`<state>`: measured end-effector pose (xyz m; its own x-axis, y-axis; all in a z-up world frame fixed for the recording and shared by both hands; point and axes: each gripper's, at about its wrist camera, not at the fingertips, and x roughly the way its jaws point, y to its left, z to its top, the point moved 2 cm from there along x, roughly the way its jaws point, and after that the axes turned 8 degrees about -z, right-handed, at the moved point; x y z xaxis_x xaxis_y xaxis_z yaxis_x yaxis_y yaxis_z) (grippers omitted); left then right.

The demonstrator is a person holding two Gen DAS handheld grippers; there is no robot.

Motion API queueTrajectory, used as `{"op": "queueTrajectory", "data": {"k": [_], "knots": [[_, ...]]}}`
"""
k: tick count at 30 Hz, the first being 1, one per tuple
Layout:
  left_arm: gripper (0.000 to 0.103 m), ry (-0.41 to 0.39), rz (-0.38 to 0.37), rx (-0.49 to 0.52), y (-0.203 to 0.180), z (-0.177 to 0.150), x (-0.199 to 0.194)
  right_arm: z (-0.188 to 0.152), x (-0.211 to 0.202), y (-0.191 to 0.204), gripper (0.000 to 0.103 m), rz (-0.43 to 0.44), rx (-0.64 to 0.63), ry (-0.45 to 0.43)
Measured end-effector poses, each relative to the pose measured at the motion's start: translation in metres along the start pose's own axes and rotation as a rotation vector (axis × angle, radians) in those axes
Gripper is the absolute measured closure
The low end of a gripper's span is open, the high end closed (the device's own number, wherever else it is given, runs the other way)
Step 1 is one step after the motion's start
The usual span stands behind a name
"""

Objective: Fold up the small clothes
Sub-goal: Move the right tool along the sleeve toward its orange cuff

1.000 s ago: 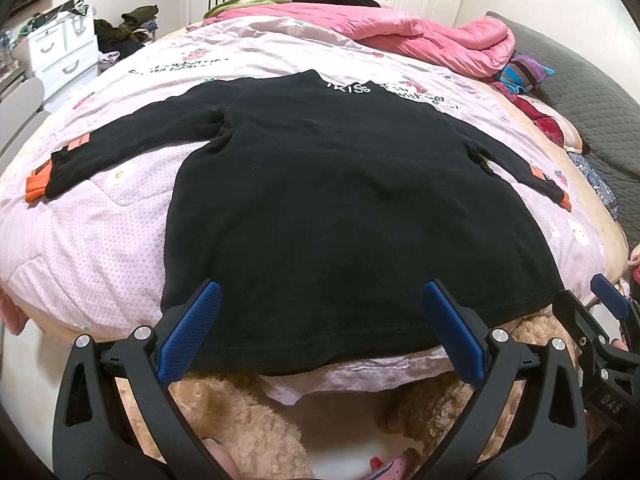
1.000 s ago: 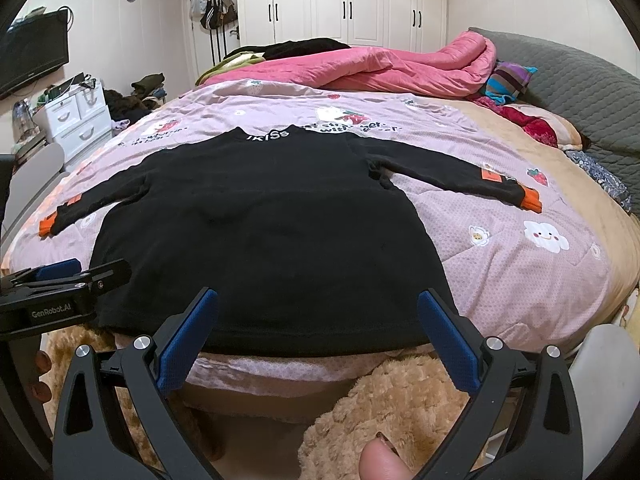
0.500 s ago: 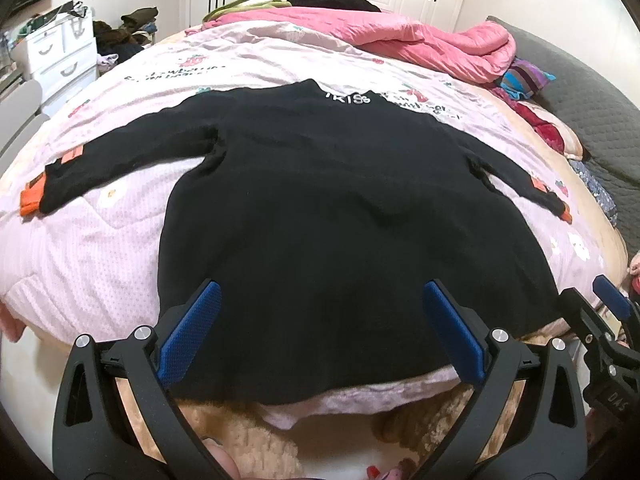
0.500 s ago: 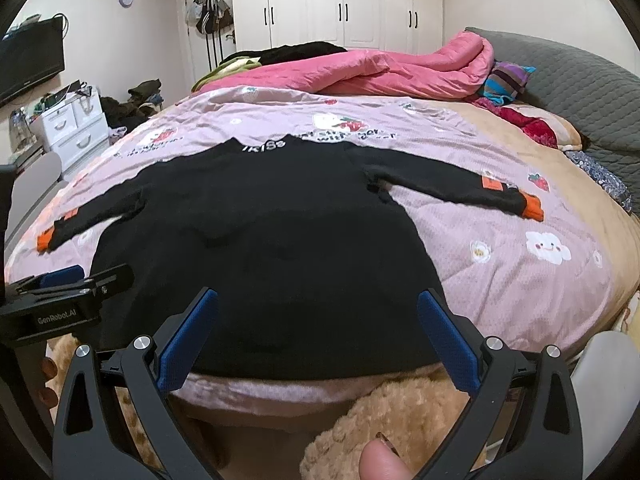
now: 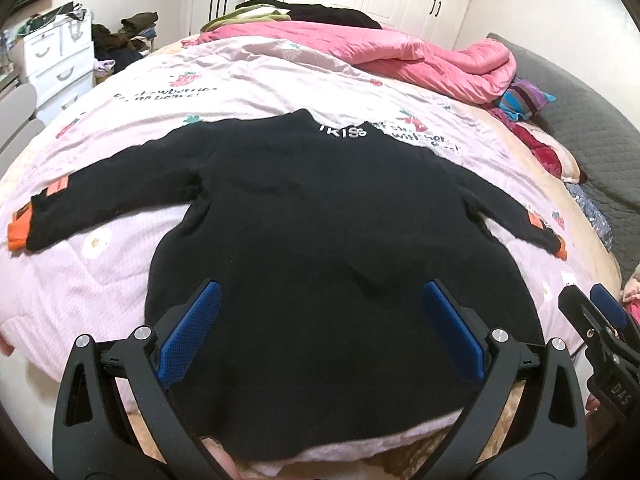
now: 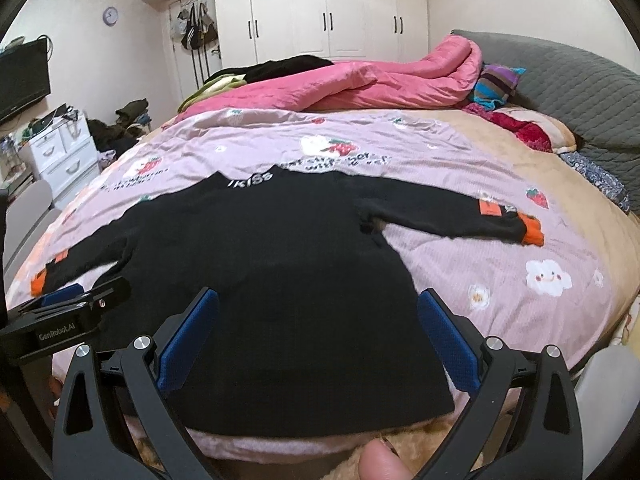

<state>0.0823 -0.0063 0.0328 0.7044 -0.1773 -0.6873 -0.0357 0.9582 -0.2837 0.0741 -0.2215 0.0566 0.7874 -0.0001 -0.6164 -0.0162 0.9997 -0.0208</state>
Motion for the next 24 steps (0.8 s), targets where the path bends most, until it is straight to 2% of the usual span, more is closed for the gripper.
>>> {"op": "queueTrajectory", "data": {"k": [14,24], "knots": [[0.008,-0.015,-0.027,0.0,-0.01,0.047,0.029,0.043,0.028,-0.005,0.004,-0.026,0.058,-0.013],[0.008,-0.03,-0.051,0.0,-0.019,0.081,0.045,0.081,0.041,-0.014,0.004,-0.077,0.099,-0.052]]}}
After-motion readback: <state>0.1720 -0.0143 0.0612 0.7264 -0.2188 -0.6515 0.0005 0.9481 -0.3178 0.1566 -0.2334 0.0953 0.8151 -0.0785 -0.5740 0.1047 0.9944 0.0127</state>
